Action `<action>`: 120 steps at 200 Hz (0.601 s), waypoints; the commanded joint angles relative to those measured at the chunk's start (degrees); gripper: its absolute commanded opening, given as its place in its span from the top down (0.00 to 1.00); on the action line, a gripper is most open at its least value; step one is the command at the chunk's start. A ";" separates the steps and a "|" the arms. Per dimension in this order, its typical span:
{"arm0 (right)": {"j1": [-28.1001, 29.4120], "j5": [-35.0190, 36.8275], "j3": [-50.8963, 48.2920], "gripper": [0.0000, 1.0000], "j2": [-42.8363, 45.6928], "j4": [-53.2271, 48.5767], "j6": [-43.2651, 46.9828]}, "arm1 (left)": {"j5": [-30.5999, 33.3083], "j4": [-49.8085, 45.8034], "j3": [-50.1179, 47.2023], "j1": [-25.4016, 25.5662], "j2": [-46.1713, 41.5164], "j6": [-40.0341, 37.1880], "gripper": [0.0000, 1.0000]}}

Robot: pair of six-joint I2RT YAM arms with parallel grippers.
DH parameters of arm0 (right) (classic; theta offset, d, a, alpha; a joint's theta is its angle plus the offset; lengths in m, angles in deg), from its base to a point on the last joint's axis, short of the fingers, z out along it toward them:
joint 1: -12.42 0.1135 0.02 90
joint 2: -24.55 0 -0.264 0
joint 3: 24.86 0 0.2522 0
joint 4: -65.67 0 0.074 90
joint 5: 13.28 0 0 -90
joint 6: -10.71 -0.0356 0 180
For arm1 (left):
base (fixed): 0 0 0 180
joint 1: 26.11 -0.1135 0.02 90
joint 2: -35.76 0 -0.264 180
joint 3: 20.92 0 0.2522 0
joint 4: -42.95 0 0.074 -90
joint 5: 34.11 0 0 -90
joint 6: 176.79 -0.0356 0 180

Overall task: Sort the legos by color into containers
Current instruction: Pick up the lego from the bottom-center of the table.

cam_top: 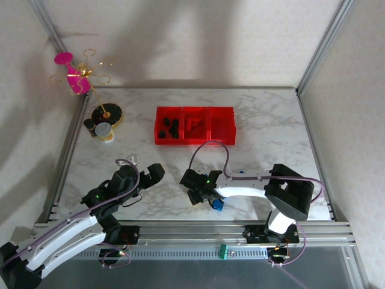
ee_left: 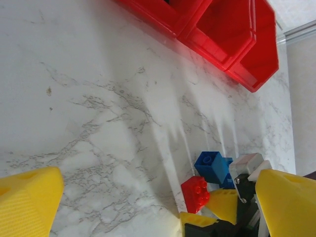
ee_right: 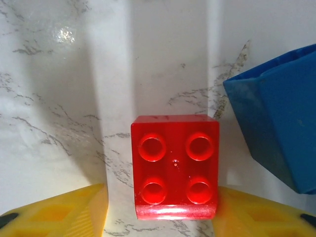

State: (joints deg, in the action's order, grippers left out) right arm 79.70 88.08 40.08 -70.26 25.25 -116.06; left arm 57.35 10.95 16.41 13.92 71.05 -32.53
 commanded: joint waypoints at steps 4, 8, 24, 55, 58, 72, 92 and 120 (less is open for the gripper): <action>0.17 3.31 2.57 0.47 -2.80 -1.71 -1.08 | 2.16 -0.74 2.44 0.42 0.12 0.06 0.00; 0.15 3.67 2.84 0.48 -3.04 -1.89 -1.19 | 2.22 -0.68 2.44 0.40 0.11 0.06 0.00; 0.20 4.19 3.27 0.55 -3.46 -1.58 -1.26 | 2.07 -0.28 2.27 0.40 0.28 0.28 0.00; 0.12 4.51 3.47 0.65 -3.02 -1.34 -1.22 | 1.89 -0.21 2.09 0.40 0.77 0.26 0.01; 0.08 4.47 3.49 0.65 -2.97 -1.35 -1.22 | 1.89 -0.17 2.09 0.40 0.75 0.24 0.00; 0.12 4.49 3.66 0.68 -2.46 -1.31 -1.20 | 1.89 -0.06 2.35 0.40 0.91 0.15 0.00; -0.43 3.67 3.74 0.69 -0.91 -0.67 -1.02 | 2.05 -0.04 2.89 0.40 0.89 -0.17 0.00; -1.66 3.69 5.60 0.70 2.03 -0.99 -0.24 | 2.50 0.03 4.32 0.40 1.86 -1.37 0.00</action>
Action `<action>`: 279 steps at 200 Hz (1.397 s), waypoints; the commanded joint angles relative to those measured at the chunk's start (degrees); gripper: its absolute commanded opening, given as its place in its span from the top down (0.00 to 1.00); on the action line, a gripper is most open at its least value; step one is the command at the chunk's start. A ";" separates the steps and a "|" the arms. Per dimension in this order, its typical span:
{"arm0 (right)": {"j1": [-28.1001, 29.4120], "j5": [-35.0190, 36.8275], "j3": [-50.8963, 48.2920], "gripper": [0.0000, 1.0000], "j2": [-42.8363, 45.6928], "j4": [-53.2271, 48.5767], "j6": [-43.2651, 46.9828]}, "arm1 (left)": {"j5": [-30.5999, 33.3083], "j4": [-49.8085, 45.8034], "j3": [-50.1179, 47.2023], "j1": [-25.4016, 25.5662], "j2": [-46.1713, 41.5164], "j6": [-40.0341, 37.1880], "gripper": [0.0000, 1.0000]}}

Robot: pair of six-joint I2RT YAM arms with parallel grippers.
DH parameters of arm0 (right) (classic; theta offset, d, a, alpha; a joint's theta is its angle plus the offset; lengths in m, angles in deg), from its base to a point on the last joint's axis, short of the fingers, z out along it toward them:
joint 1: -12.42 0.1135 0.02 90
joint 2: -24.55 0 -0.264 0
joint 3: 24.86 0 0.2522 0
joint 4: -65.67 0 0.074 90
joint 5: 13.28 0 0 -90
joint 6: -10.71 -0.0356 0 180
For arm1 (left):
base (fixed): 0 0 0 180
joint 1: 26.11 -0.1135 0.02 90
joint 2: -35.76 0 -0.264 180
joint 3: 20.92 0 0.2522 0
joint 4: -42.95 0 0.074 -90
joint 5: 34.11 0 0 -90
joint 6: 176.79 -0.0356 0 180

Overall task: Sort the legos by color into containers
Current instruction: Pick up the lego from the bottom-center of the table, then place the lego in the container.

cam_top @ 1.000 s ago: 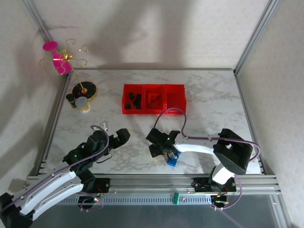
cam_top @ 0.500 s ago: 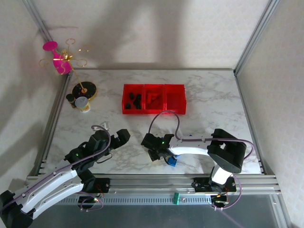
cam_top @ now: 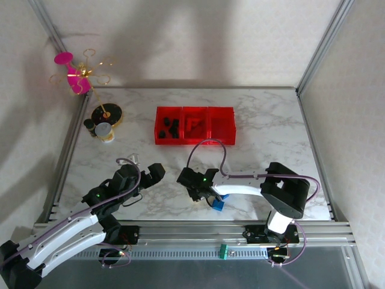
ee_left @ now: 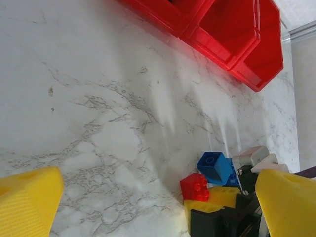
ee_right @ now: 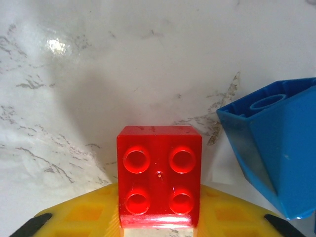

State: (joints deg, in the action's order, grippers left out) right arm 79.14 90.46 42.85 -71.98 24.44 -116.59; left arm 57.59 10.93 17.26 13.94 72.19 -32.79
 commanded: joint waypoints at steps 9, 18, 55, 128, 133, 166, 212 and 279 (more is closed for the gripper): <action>-1.85 1.51 3.60 0.70 4.76 -0.22 0.69 | 2.34 -0.05 4.31 0.38 1.46 -1.57 0.00; -2.94 1.81 4.38 0.70 5.65 -0.15 1.27 | 2.51 0.04 5.32 0.40 2.36 -2.23 0.00; -8.93 2.47 9.22 0.69 5.77 0.91 5.69 | 3.73 1.07 9.02 0.38 6.09 -3.94 0.00; -19.60 4.10 23.35 0.69 -5.02 6.44 13.19 | 6.05 4.95 13.61 0.39 14.10 -5.61 0.00; -20.16 4.17 24.11 0.69 -5.94 7.02 13.57 | 6.48 5.09 13.88 0.29 14.55 -5.66 0.00; -23.16 3.42 30.30 0.69 -13.05 7.56 15.82 | 7.90 6.87 14.74 0.20 17.16 -5.44 0.00; -26.60 4.29 35.99 0.69 -19.43 8.00 16.94 | 8.52 8.07 15.95 -0.05 20.38 -6.01 0.01; -26.67 5.45 42.95 0.46 -24.11 7.28 19.99 | 7.27 8.34 16.79 -0.15 22.20 -6.21 0.00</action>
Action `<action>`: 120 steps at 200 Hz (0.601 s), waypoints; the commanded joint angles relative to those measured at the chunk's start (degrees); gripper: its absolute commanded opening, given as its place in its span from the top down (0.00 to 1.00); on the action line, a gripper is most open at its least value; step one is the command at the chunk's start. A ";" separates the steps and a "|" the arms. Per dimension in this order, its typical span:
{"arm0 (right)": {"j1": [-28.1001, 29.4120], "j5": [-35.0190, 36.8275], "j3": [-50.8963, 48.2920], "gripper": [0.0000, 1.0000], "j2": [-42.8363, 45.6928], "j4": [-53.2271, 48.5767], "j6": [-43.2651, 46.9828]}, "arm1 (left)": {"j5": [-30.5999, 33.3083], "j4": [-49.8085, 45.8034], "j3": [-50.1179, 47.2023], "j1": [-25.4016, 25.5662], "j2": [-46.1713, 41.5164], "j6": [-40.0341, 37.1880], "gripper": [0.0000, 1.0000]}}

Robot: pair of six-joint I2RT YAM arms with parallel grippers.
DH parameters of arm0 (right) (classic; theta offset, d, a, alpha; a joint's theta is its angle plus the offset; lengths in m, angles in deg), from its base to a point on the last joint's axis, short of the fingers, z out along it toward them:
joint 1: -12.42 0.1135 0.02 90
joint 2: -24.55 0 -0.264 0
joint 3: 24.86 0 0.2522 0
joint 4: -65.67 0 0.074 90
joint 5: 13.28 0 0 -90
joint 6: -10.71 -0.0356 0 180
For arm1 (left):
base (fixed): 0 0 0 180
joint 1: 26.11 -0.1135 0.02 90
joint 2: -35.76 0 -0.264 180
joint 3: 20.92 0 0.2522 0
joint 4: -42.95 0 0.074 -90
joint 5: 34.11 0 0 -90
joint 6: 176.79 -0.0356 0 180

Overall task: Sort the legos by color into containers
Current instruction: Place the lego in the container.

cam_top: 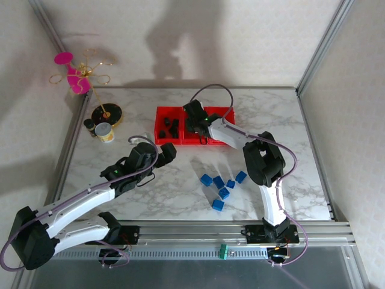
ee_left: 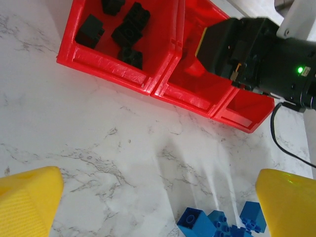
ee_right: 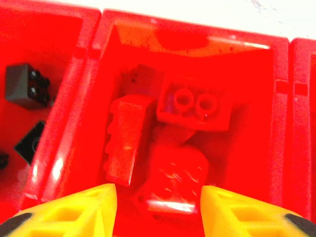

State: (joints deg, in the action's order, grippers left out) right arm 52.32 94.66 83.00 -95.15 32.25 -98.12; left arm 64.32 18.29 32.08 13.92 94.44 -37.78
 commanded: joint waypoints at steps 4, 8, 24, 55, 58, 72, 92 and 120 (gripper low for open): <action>0.18 1.23 2.88 0.46 -0.63 -0.55 1.59 | 0.46 0.89 2.04 -0.11 -0.18 -1.22 0.00; 0.18 1.08 2.84 0.46 -0.28 -0.55 1.66 | 0.37 0.86 2.06 -0.08 -0.29 -1.29 0.00; 0.18 0.65 1.61 0.45 2.19 -0.51 1.67 | 0.01 0.52 2.06 -0.04 -0.90 -1.37 0.00; 1.09 -0.59 -3.82 0.41 8.84 -0.89 0.90 | -1.67 0.18 1.82 0.13 -2.44 -1.80 0.00; 1.26 -0.74 -4.49 0.40 9.51 -1.10 0.65 | -1.91 0.13 1.80 0.21 -2.53 -1.88 0.00; 1.89 -1.63 -8.38 0.39 13.07 -0.98 -0.58 | -2.70 -0.20 1.67 0.55 -2.99 -2.00 0.00; 2.86 -2.79 -14.06 0.38 18.00 -1.02 -2.11 | -3.52 -0.42 0.65 1.14 -3.85 -1.47 0.00; 4.49 -3.74 -20.73 0.36 23.72 -2.29 -3.31 | -4.21 -0.66 -1.36 2.36 -5.42 -0.77 0.00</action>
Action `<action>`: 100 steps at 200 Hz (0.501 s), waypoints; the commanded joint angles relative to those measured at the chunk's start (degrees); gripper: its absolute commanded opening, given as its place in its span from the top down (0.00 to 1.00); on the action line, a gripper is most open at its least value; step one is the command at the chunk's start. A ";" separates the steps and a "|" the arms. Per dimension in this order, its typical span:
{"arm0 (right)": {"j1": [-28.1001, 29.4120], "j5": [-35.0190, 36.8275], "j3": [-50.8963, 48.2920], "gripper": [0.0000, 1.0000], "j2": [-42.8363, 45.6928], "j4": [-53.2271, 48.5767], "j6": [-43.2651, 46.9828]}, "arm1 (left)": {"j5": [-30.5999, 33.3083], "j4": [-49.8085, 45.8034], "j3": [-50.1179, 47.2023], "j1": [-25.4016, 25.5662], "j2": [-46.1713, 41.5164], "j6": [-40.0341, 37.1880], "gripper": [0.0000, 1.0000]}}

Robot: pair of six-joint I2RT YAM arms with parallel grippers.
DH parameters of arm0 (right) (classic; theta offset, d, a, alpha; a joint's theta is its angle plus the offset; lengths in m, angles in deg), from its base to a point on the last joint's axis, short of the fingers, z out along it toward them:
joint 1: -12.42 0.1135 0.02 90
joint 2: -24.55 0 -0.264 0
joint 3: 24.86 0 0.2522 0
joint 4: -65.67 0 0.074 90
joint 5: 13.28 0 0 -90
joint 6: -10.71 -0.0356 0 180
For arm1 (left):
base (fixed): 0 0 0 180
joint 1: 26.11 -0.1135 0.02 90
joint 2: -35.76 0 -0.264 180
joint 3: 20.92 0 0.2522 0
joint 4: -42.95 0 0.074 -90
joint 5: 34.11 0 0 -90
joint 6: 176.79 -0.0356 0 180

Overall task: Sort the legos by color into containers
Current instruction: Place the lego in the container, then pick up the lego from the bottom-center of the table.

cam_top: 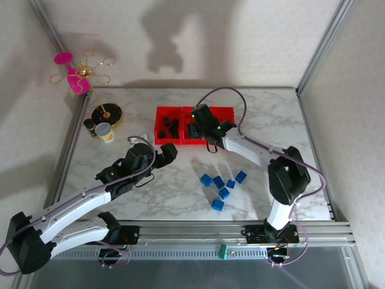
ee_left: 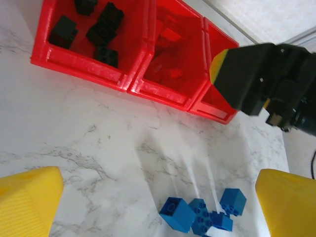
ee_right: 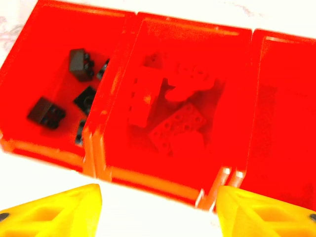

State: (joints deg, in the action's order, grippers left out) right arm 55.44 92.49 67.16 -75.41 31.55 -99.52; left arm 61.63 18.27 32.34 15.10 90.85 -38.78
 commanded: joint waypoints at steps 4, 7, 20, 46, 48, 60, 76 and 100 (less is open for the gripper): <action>1.54 -1.84 -5.93 0.36 4.79 -1.66 -2.05 | -1.51 -0.83 -1.89 1.35 -1.98 0.37 0.00; 1.69 -2.22 -6.66 0.36 5.37 -1.63 -2.20 | -1.44 -0.98 -2.08 1.44 -2.19 0.46 0.00; 2.01 -3.35 -9.86 0.35 7.52 -2.11 -3.00 | -1.22 -1.31 -3.04 1.91 -3.11 0.83 0.00; 3.05 -4.35 -16.14 0.33 11.56 -2.50 -4.19 | -0.99 -0.69 -5.47 3.14 -4.97 2.47 0.00; 3.17 -4.30 -16.65 0.33 11.83 -2.41 -4.22 | -1.06 -0.58 -5.66 3.28 -5.05 2.56 0.00; 3.79 -4.58 -19.28 0.33 13.30 -2.37 -4.51 | -0.98 -0.10 -6.65 3.86 -5.43 3.50 0.00; 4.66 -5.24 -22.52 0.31 14.63 -2.17 -5.36 | -0.52 0.45 -7.59 5.10 -5.73 4.64 0.00; 5.79 -5.84 -27.02 0.29 16.24 -0.78 -6.50 | 1.14 1.22 -8.47 7.04 -5.83 6.17 0.00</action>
State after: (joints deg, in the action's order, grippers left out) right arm 60.03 87.93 43.77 -61.45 30.13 -104.02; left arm 61.13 18.16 24.98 20.44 85.93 -35.24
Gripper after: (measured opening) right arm 0.698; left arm 0.995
